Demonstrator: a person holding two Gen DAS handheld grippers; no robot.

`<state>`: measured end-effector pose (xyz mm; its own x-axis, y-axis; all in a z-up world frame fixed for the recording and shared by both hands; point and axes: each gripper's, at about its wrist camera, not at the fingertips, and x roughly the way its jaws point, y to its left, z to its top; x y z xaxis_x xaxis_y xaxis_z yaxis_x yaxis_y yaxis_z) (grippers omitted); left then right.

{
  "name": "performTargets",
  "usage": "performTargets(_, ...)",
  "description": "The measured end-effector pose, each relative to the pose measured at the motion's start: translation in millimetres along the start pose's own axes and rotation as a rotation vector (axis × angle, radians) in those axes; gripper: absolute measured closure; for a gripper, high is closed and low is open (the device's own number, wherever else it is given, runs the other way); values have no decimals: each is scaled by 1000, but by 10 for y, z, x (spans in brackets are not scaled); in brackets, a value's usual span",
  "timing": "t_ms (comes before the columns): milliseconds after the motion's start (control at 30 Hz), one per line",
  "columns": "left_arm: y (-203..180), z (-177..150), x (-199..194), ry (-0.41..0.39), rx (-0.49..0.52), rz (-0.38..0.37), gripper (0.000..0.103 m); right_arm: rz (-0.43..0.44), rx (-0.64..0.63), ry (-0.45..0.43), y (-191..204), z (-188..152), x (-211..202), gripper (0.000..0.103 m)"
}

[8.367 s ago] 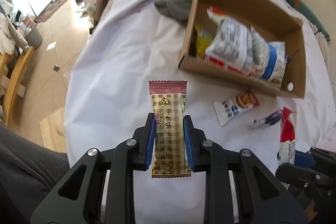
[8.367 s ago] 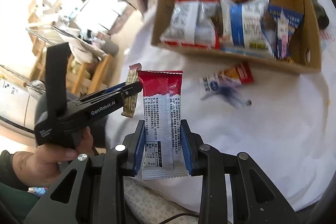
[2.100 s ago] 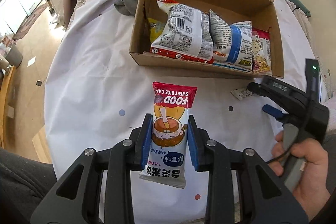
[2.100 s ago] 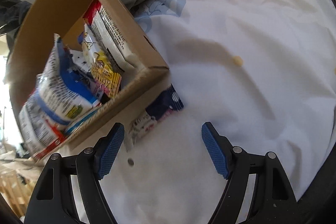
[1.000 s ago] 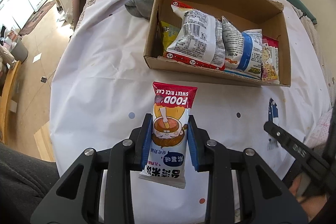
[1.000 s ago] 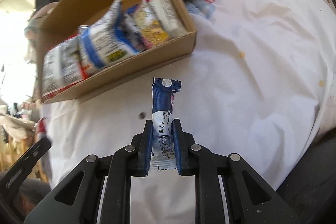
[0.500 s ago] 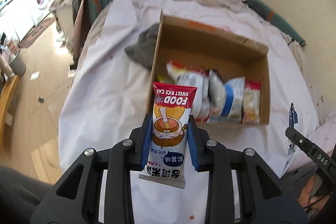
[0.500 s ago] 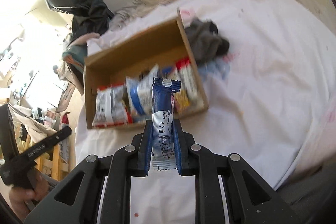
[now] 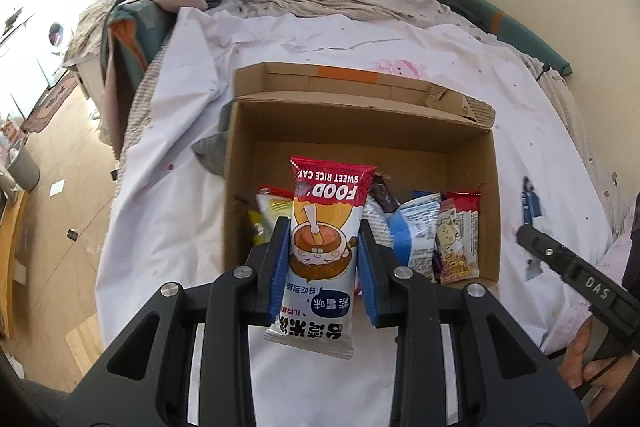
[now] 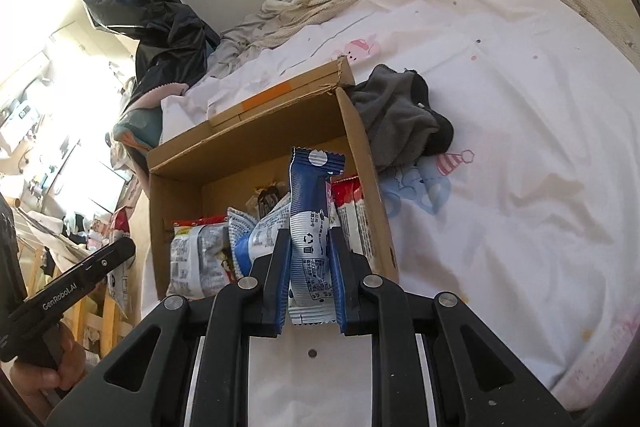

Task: Organize snacks
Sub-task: 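Carry both held bars over the box and lower them inside, then open both tools to release the bars in the box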

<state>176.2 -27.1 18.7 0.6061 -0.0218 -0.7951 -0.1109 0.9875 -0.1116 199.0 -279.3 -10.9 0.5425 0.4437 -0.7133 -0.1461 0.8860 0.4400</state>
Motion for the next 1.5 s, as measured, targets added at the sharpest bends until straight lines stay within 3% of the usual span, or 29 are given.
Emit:
performTargets(433,-282,48,556,58,57,64,76,28,-66,86,167,-21,395,83)
performTargets(733,-277,8,673,78,60,91,75,32,-16,125,90,-30,494,83)
performTargets(867,-283,22,679,77,56,92,75,73,38,144,25,-31,526,82)
performTargets(1167,-277,38,645,76,56,87,75,102,110,127,-74,28,484,79)
performTargets(1200,-270,39,650,83,50,83,75,102,115,124,-75,33,476,77)
performTargets(1233,-261,41,654,90,40,77,75,108,121,120,-78,38,466,67)
performTargets(1267,-255,43,653,93,34,75,75,120,131,112,-86,47,444,49)
performTargets(1300,-250,44,650,93,33,77,74,126,136,99,-86,47,419,40)
performTargets(1367,-253,46,632,91,35,74,61,123,130,60,-74,65,346,29)
performTargets(1433,-245,49,587,83,30,58,31,114,126,46,-65,87,315,23)
performTargets(1500,-237,57,526,61,23,53,19,112,138,25,-80,105,273,20)
